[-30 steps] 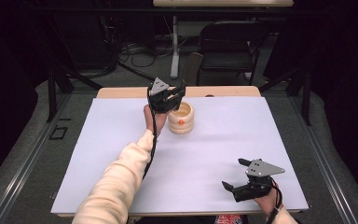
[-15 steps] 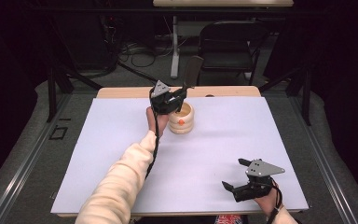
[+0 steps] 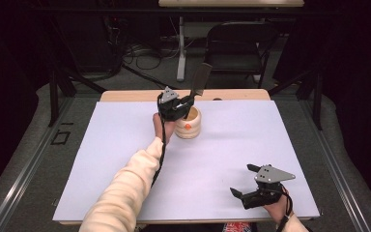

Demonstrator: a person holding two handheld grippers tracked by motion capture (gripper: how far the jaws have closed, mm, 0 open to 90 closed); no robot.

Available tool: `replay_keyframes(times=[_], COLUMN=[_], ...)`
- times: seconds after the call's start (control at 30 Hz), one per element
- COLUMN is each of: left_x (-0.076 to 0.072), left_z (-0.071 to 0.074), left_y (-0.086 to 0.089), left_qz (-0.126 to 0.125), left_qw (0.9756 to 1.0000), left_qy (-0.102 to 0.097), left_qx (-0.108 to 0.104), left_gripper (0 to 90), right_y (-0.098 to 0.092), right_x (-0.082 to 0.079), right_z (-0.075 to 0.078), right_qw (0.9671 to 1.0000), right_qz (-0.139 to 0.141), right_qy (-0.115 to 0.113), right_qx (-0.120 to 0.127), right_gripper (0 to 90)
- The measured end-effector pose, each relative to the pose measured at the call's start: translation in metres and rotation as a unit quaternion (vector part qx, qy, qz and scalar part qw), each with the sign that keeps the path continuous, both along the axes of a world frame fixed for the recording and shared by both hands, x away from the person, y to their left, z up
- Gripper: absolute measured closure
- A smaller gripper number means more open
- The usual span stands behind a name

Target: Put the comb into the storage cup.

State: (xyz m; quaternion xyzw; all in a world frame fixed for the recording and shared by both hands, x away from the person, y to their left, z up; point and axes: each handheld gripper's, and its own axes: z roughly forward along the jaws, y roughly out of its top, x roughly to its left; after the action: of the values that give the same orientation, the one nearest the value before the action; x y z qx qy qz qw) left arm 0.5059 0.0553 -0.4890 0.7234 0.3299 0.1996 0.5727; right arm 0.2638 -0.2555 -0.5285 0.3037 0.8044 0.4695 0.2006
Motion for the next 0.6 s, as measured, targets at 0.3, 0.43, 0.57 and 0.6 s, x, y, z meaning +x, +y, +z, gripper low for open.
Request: replay_keyframes(times=[0.3, 0.43, 0.57, 0.6], left_x=[0.001, 0.002, 0.002, 0.002], left_z=[-0.006, -0.009, -0.011, -0.011], left_y=[0.001, 0.0, 0.0, 0.0], left_qz=[0.006, 0.006, 0.006, 0.007], left_qw=[0.9999, 0.9997, 0.9996, 0.9994], left_qy=[0.012, 0.015, 0.02, 0.025], left_qx=[0.008, 0.016, 0.02, 0.022], left_gripper=[72.5, 72.5, 72.6, 72.5], right_y=[0.0, 0.0, 0.0, 0.0], right_x=[0.0, 0.0, 0.0, 0.0], right_z=[0.0, 0.0, 0.0, 0.0], right_qw=[1.0, 1.0, 1.0, 1.0], right_qz=[-0.001, -0.001, -0.001, -0.001], right_qy=[0.0, 0.0, -0.002, -0.002], right_qx=[0.002, 0.001, 0.001, 0.001], right_gripper=[0.0, 0.0, 0.0, 0.0])
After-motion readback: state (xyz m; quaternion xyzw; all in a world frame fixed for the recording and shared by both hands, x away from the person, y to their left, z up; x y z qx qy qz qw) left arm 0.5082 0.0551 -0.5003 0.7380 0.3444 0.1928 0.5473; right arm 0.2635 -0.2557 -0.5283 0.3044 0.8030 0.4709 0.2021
